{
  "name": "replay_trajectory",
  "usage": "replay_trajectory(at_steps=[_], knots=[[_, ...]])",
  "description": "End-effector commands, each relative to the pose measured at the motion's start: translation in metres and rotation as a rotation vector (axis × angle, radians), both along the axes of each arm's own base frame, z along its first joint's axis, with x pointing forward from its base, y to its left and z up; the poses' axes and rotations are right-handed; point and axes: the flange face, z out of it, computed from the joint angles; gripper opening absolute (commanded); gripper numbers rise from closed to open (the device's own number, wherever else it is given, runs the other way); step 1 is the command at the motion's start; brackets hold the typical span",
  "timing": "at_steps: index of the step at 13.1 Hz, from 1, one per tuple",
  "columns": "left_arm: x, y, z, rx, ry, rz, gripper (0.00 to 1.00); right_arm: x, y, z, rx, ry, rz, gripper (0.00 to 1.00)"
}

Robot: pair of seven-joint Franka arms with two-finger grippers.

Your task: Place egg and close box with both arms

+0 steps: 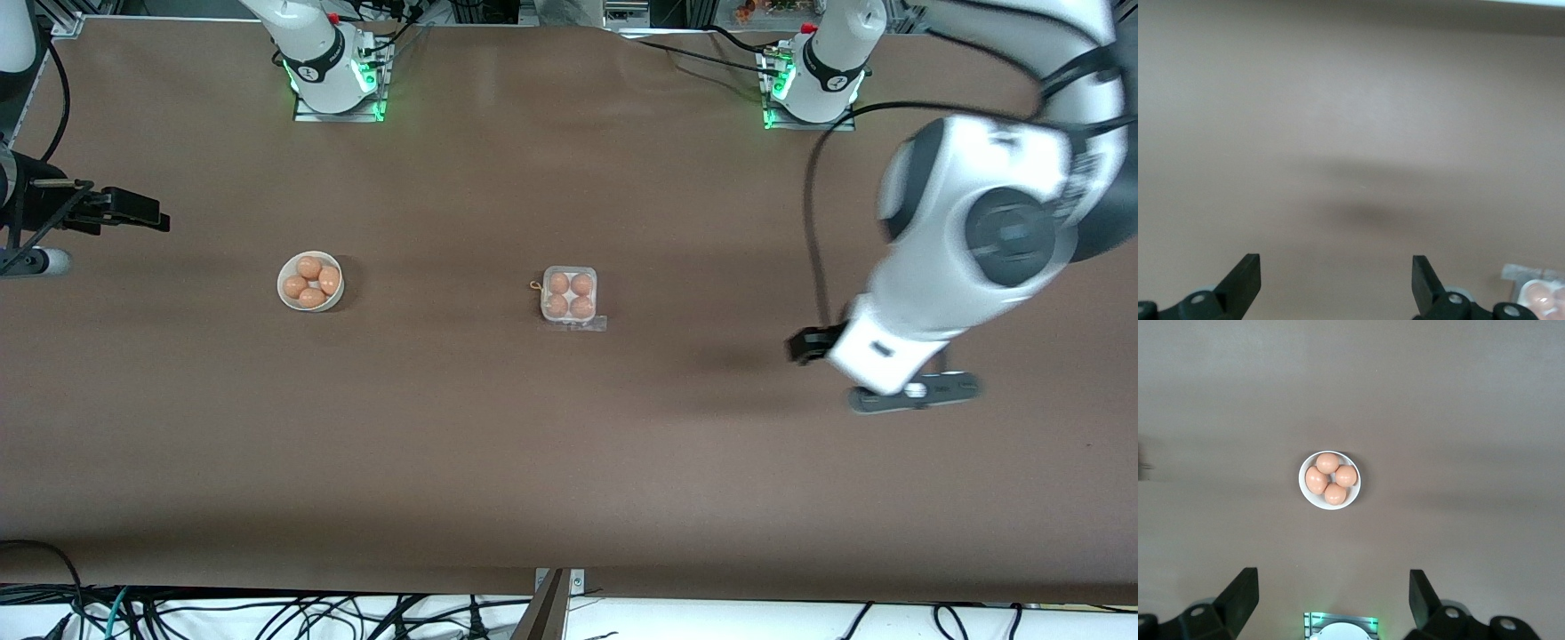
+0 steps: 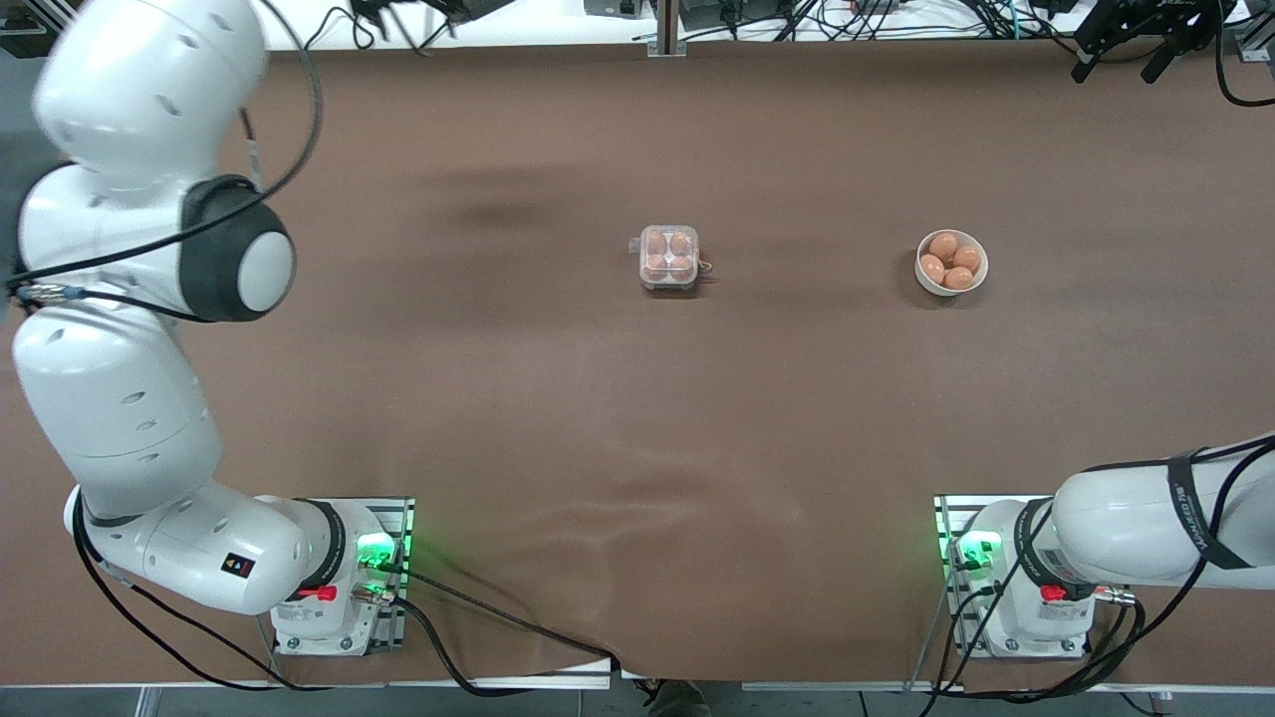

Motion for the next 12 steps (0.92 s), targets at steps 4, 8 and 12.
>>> replay_trajectory(at_steps=[4, 8, 12], knots=[[-0.046, 0.113, 0.056, -0.026, 0.014, -0.11, 1.0, -0.009, 0.0, 0.015, -0.004, 0.001, -0.011, 1.0], [-0.09, 0.157, 0.064, -0.045, 0.045, -0.103, 1.0, -0.01, 0.001, 0.016, -0.006, 0.002, -0.006, 1.0], [-0.117, 0.16, 0.064, -0.055, 0.063, -0.105, 1.0, -0.01, 0.0, 0.016, -0.005, 0.005, -0.008, 1.0]])
